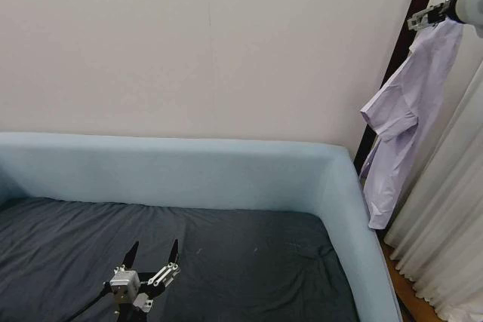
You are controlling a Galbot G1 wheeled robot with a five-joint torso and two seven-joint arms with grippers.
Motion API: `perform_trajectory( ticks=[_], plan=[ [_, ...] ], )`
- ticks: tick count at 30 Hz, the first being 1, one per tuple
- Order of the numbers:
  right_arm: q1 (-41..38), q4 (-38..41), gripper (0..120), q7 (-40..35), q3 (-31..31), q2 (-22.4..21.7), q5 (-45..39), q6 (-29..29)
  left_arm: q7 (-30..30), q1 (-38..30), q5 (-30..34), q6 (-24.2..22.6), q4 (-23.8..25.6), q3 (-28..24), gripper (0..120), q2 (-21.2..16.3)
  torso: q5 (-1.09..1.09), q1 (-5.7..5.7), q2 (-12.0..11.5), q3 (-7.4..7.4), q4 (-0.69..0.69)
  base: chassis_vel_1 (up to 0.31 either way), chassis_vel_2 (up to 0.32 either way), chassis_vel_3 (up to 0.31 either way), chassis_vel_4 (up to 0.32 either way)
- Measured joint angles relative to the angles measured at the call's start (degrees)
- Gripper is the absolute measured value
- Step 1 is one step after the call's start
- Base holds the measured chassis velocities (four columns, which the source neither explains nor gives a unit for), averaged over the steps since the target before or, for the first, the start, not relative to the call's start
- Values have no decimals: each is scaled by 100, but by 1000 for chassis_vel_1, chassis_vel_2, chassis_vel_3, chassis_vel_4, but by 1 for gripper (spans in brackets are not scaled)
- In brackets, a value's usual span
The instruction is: Pick up the clothes from the sofa and hang them on the clothes hanger.
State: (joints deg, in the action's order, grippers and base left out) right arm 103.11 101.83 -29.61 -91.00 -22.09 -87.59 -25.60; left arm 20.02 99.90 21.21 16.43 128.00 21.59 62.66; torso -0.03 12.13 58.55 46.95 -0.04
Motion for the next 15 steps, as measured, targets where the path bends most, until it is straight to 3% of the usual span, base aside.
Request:
perform_trajectory(
  ticks=[2,3,7,8,10,12,13,15],
  plan=[
    [-516,737,100,351,756,823,286,569,-12,-4,-57,9,-6,-80,100,20,6,0,0,0,-9,0,0,0,0],
    [-516,737,100,351,756,823,286,569,-12,-4,-57,9,-6,-80,100,20,6,0,0,0,-9,0,0,0,0],
    [-968,1692,100,781,1516,2346,729,917,-28,-3,-197,44,-104,-211,100,115,-1,-1,1,-1,-2,0,0,0,0],
    [-968,1692,100,781,1516,2346,729,917,-28,-3,-197,44,-104,-211,100,115,-1,-1,1,-1,-2,0,0,0,0],
    [-937,2148,100,944,1825,3470,1139,922,-32,59,-363,62,-159,-299,100,170,6,0,0,0,-2,0,0,0,0],
    [-841,2511,100,1134,2086,4368,1675,892,-56,107,-503,94,-204,-361,100,210,-2,0,1,0,-3,0,0,0,0],
    [-841,2511,100,1134,2086,4368,1675,892,-56,107,-503,94,-204,-361,100,210,-2,0,1,0,-3,0,0,0,0],
    [-694,2942,100,1377,2373,5426,2302,874,-59,139,-571,143,-231,-368,100,240,4,0,1,0,-3,0,0,0,0]
  ],
)
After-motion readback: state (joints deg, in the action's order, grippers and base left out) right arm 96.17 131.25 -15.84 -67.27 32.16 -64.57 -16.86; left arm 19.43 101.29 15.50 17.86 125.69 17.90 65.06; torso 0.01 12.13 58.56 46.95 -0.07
